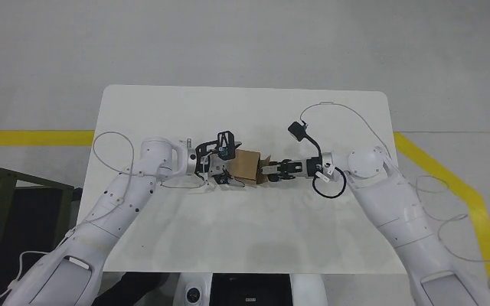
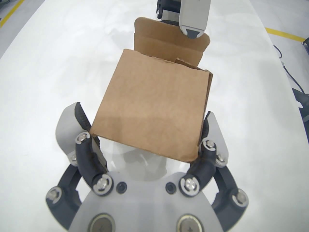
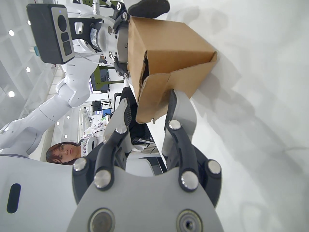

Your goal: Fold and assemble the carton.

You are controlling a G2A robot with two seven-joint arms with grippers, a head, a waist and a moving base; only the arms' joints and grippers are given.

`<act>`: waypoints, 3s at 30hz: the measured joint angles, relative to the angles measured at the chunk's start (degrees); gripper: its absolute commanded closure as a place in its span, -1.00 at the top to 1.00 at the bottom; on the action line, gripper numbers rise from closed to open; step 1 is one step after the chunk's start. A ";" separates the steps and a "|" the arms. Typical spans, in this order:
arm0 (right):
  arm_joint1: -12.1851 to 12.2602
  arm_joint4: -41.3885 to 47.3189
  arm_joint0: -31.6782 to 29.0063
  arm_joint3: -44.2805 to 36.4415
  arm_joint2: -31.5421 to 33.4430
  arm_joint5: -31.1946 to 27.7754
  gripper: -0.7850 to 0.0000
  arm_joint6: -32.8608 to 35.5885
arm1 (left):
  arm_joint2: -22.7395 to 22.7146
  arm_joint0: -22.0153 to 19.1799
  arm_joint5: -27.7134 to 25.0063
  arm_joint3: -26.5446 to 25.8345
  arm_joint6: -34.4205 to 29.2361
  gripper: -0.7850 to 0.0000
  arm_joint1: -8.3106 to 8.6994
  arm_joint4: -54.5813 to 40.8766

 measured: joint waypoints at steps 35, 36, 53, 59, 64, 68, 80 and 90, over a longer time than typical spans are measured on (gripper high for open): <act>-2.60 10.04 3.80 10.63 -4.34 -6.20 -0.50 2.42 | 1.15 -0.63 0.00 0.41 -0.18 1.00 0.31 -0.49; -2.59 10.16 3.73 10.74 -4.26 -6.26 -0.51 2.49 | 1.18 -0.65 0.00 0.44 -0.18 1.00 0.32 -0.54; -2.57 10.59 3.51 12.81 -3.77 -6.41 -0.63 3.04 | 1.60 -0.86 0.00 0.53 0.03 1.00 0.48 -0.63; -2.33 8.06 3.63 12.21 -3.67 -4.95 -0.65 2.29 | 1.56 -0.83 0.00 0.56 0.25 1.00 0.50 -0.47; -2.14 7.20 3.32 11.13 -3.41 -4.22 -0.65 2.19 | 1.54 -0.79 0.00 0.51 0.29 1.00 0.51 -0.43; -1.99 6.03 3.18 10.26 -3.33 -3.41 -0.65 1.76 | 1.52 -0.76 0.00 0.45 0.27 1.00 0.51 -0.42; -1.55 3.22 2.66 8.21 -2.83 -1.33 -0.66 0.40 | 1.63 -0.75 0.00 0.37 -0.02 1.00 0.57 -0.73; -2.23 3.07 3.30 6.97 -4.81 -0.78 -0.68 -0.06 | 1.61 -0.69 0.00 0.17 -0.06 1.00 0.62 -0.58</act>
